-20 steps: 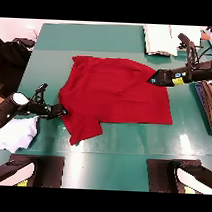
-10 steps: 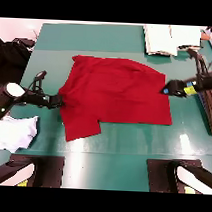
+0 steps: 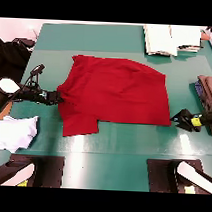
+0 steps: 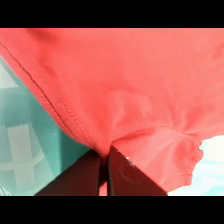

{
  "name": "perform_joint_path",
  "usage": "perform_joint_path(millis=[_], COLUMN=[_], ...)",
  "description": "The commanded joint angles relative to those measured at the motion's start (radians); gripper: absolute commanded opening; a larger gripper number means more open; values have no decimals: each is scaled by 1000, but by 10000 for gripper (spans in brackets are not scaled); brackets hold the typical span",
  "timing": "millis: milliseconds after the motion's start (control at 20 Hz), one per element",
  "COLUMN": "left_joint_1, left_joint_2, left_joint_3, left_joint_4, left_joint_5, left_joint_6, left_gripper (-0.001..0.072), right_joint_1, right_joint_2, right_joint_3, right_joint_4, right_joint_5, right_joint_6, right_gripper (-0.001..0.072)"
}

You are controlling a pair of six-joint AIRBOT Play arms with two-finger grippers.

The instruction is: Fold the shirts.

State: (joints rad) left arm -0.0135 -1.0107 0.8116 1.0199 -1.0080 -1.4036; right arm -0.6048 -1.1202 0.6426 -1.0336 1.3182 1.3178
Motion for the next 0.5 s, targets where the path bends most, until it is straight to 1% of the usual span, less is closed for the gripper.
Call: perform_joint_path(millis=[0, 150, 250, 300, 350, 450], left_joint_1=[0, 0, 0, 0, 0, 0], left_joint_2=[2, 2, 2, 7, 19, 68], left_joint_3=[3, 3, 6, 18, 36, 118], left_joint_4=[-7, -11, -9, -5, -5, 7], left_joint_5=[-4, -6, -7, -6, -5, -25], left_joint_6=[-2, -2, 0, -1, -1, -2], left_gripper=[26, 26, 26, 26, 25, 25], right_joint_1=[-18, 79, 148, 180, 213, 258], right_joint_2=[-77, -124, -121, -100, -71, 13], right_joint_3=[-63, -62, -61, -59, -41, 43], right_joint_4=[97, 142, 179, 194, 202, 202], right_joint_5=[-71, -141, -181, -202, -206, -174], right_joint_6=[-61, -64, -97, -113, -126, -126], right_gripper=[496, 411, 204, 81, 21, 20])
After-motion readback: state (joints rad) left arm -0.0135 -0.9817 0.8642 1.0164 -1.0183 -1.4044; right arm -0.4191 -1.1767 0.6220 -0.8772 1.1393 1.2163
